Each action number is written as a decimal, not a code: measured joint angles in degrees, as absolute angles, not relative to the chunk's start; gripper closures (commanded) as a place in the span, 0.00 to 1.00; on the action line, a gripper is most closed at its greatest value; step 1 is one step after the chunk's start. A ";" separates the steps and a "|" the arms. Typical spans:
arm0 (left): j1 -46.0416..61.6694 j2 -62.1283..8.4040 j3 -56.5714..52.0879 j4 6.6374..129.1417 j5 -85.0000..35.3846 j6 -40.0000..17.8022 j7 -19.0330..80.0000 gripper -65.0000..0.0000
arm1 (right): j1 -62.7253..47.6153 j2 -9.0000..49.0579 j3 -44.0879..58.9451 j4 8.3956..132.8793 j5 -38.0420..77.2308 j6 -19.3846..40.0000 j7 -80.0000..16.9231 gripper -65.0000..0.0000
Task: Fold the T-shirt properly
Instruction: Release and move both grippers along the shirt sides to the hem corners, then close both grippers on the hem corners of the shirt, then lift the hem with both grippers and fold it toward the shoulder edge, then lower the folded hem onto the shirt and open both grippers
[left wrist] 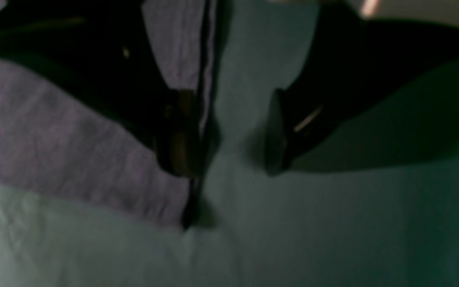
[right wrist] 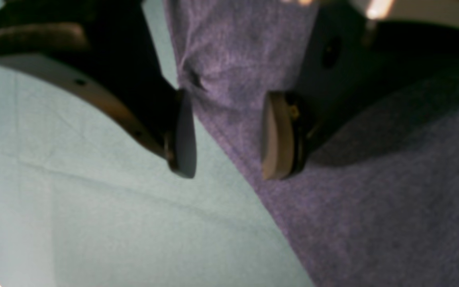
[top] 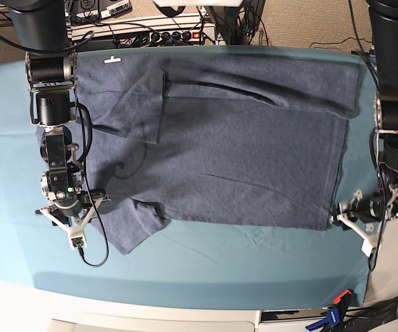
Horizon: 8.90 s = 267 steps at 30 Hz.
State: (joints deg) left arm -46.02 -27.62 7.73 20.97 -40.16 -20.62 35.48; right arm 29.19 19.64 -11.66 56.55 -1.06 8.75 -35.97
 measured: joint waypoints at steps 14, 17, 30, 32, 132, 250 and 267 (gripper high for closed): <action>-43.55 -24.38 2.04 21.28 -42.81 -22.13 33.93 0.56 | 29.19 19.64 -11.64 56.55 -1.06 8.58 -35.92 0.58; -43.55 -23.14 2.02 21.37 -43.00 -22.57 33.74 0.56 | 29.19 19.64 -11.64 56.55 -1.06 8.58 -35.83 0.58; -43.42 -23.20 2.02 21.34 -42.57 -22.59 34.24 1.00 | 29.19 19.64 -11.64 56.55 -3.62 7.42 -35.73 0.58; -43.22 -23.29 2.02 21.28 -42.68 -24.01 34.22 1.00 | 29.19 19.62 -11.64 56.55 -5.13 5.65 -35.66 0.58; -42.72 -24.29 2.07 21.04 -46.09 -31.20 35.55 1.00 | 31.44 18.09 12.64 41.47 12.27 22.06 -32.95 1.00; -16.97 -42.83 2.22 41.50 -84.75 -39.72 67.48 1.00 | -12.27 27.31 17.76 86.21 27.09 33.91 -43.07 1.00; -16.97 -43.86 2.22 41.91 -85.34 -40.14 67.05 0.63 | -13.08 27.31 17.96 93.23 25.30 33.06 -43.07 0.54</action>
State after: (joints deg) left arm -16.97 -43.86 2.22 41.91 -85.34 -40.14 67.05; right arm -13.08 27.31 17.96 93.23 25.30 33.06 -43.07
